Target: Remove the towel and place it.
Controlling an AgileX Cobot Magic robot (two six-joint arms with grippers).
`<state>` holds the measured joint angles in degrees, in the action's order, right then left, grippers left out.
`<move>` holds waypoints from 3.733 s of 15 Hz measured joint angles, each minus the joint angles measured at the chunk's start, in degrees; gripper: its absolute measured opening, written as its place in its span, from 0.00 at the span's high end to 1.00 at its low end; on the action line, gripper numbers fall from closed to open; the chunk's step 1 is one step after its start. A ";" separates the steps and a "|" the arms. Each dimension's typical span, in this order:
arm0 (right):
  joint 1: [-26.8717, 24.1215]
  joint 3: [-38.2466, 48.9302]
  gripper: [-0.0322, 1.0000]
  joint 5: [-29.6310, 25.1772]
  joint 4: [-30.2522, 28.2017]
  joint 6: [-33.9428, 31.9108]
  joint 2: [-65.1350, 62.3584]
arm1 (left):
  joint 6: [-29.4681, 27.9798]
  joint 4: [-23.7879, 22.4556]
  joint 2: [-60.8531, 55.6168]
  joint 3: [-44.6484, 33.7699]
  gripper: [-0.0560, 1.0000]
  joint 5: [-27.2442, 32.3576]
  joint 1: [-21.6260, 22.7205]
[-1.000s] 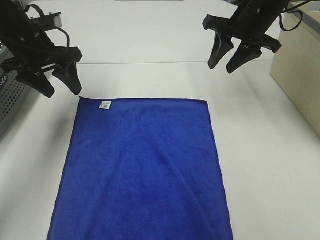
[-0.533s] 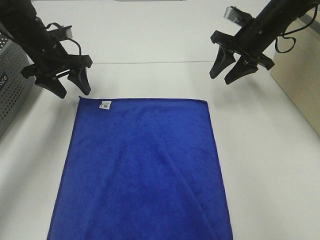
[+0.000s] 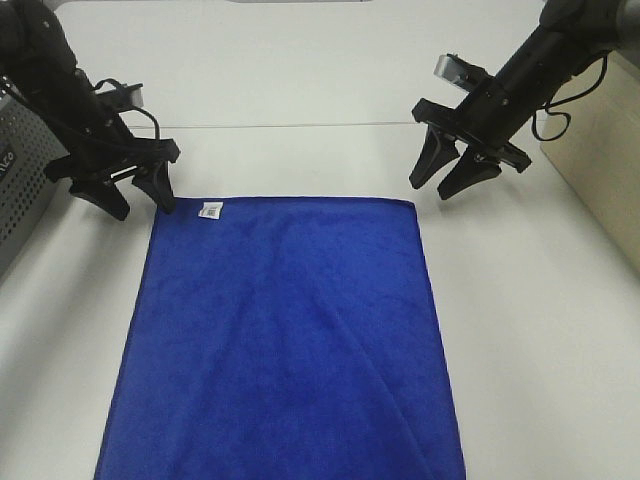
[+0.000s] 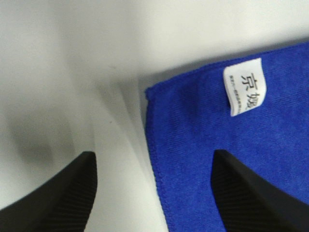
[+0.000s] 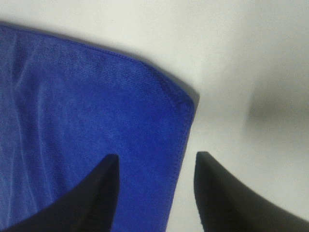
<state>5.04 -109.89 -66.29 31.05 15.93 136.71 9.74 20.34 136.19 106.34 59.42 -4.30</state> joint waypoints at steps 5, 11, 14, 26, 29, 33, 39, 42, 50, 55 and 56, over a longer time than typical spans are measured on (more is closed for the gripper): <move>0.74 0.00 0.49 3.21 -1.26 0.34 2.81 | 3.95 3.50 2.01 0.11 0.34 -3.61 1.26; 1.43 0.00 0.49 3.38 -2.86 0.46 4.01 | 6.65 6.93 3.15 0.63 0.34 -4.64 1.26; 2.12 0.00 0.49 8.42 -3.38 0.17 4.01 | 6.93 7.45 3.21 0.63 0.34 -5.67 1.26; 3.44 -0.69 0.50 9.80 -5.67 -2.81 5.10 | 10.08 9.74 4.01 0.97 0.34 -5.21 1.26; 4.98 -0.92 0.50 9.85 -4.93 -2.23 5.79 | 10.71 11.00 4.18 1.09 0.35 -5.10 0.40; 5.61 -1.20 0.55 10.14 -4.53 -2.06 5.96 | 10.83 11.00 4.41 1.09 0.48 -6.70 -1.89; 5.61 -1.20 0.95 11.63 -6.02 -2.06 6.36 | 12.43 11.00 5.10 0.97 0.94 -9.22 -1.89; 5.73 -1.38 0.95 11.75 -6.70 -2.06 6.42 | 12.61 11.06 5.10 0.97 0.94 -10.08 -1.95; 6.07 -12.20 0.95 11.86 -19.02 -2.06 8.94 | 12.61 10.54 4.93 5.56 0.94 -14.67 -2.06; 6.07 -19.94 0.95 17.99 -24.69 -2.01 9.05 | 14.15 11.23 4.93 9.28 0.94 -24.52 -3.78; 6.07 -20.17 0.95 20.11 -25.15 -2.01 9.05 | 14.38 11.23 4.98 9.28 0.94 -27.73 -4.18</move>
<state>11.12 -130.06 -46.18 5.90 13.92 145.76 24.12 31.57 141.18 115.62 31.68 -8.48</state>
